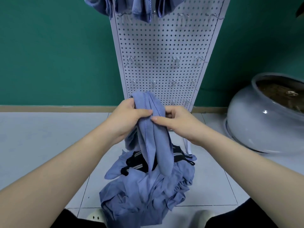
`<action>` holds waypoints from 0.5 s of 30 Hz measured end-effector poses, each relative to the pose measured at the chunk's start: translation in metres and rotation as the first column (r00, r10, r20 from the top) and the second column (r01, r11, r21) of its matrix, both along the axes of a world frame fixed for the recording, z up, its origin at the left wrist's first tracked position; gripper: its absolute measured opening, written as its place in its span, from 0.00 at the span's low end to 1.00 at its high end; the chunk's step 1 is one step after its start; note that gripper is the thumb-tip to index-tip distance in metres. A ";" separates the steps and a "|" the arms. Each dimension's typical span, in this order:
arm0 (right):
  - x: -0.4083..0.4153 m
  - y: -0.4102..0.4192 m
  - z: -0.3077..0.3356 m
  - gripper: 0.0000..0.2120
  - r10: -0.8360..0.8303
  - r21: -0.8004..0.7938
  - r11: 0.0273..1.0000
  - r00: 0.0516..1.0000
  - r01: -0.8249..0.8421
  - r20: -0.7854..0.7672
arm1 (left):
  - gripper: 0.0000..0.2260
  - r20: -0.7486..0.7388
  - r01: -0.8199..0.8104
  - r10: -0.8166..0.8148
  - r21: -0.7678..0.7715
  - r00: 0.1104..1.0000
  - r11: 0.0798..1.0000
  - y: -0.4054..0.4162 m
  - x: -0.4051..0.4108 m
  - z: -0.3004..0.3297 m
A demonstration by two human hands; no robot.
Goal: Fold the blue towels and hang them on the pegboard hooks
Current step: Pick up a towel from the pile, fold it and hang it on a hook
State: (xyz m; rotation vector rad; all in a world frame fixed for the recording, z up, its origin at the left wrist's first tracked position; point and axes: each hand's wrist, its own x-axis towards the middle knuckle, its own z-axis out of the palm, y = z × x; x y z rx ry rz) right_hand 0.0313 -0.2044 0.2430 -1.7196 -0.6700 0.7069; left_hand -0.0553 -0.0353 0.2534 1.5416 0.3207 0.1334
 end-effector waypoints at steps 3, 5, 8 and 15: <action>-0.003 0.000 -0.004 0.08 -0.080 0.022 0.997 0.993 0.078 0.084 | 0.10 -0.032 -0.009 0.012 0.090 0.999 0.996 0.003 0.000 -0.002; -0.005 0.000 -0.005 0.08 -0.108 0.028 0.994 0.992 0.107 0.067 | 0.13 -0.051 0.011 -0.006 0.113 0.999 0.993 0.000 -0.001 -0.004; -0.007 0.003 -0.004 0.12 -0.165 0.052 0.985 0.986 0.165 -0.002 | 0.15 -0.064 0.045 -0.036 0.157 0.997 0.987 -0.005 -0.002 -0.008; -0.001 0.010 -0.005 0.11 -0.209 0.064 0.977 0.975 0.204 0.081 | 0.10 -0.075 0.093 -0.078 0.229 0.994 0.969 -0.007 -0.003 -0.007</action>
